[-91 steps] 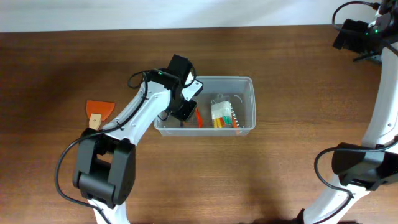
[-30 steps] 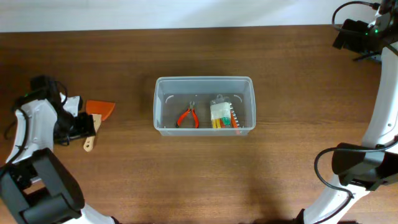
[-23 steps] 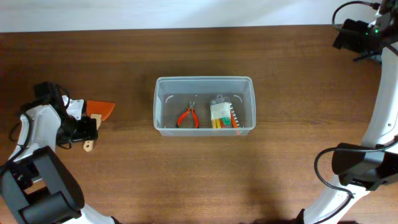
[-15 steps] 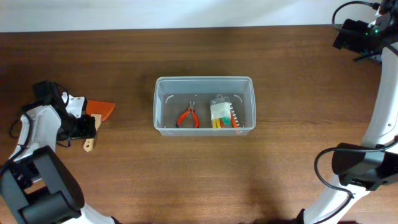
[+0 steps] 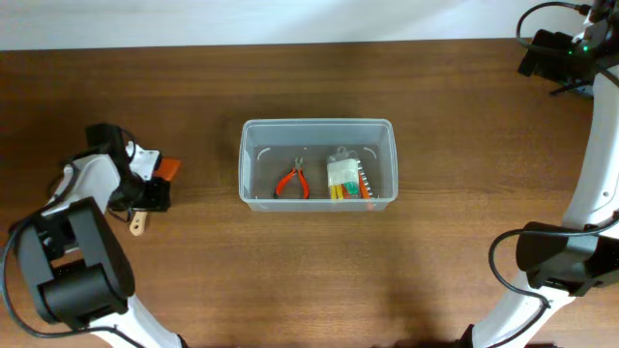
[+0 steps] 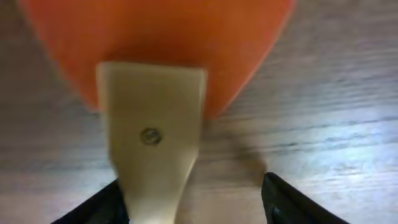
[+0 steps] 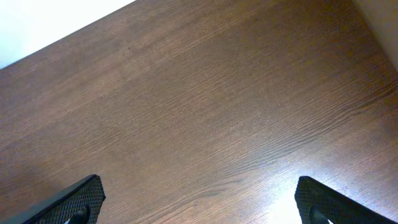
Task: Pack container
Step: 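Lower the left gripper onto the scraper's wooden handle and grasp it, then lift the scraper with the left gripper and carry it over the box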
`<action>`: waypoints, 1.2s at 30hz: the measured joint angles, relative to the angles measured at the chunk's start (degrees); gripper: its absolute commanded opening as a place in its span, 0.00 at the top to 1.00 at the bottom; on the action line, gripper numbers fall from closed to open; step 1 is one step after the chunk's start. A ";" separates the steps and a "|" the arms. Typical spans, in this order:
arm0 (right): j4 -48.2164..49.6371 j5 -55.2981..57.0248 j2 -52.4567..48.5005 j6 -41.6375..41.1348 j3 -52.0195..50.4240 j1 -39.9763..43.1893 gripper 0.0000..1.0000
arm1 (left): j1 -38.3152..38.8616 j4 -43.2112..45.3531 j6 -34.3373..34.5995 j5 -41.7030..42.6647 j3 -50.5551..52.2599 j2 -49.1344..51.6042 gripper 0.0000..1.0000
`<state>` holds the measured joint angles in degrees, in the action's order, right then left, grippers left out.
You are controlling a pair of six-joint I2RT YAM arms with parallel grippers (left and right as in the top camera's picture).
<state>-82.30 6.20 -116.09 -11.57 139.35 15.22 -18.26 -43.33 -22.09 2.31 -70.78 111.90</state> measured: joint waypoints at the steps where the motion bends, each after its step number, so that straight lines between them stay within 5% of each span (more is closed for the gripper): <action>1: 0.04 0.00 0.00 0.00 0.00 0.00 0.01 | 0.33 0.17 -0.04 -0.15 -0.04 0.13 0.32; 10: 0.02 0.00 0.00 0.00 0.00 0.00 0.01 | 0.79 0.61 -0.02 -1.11 -0.85 0.98 0.33; 13: 0.02 0.00 0.00 0.00 0.00 0.00 0.01 | 0.79 0.59 -0.02 -1.25 -0.92 1.03 0.45; 17: 0.02 0.00 0.00 0.00 0.00 0.00 0.01 | 0.79 0.52 -0.02 -1.25 -1.11 1.16 0.81; 36: 0.02 0.00 0.00 0.00 0.00 0.00 0.01 | 0.81 -2.51 -0.26 -1.68 -2.89 1.95 0.98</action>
<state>-82.28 6.20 -116.09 -11.57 139.35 15.22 -17.45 -45.84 -22.35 0.62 -73.67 113.84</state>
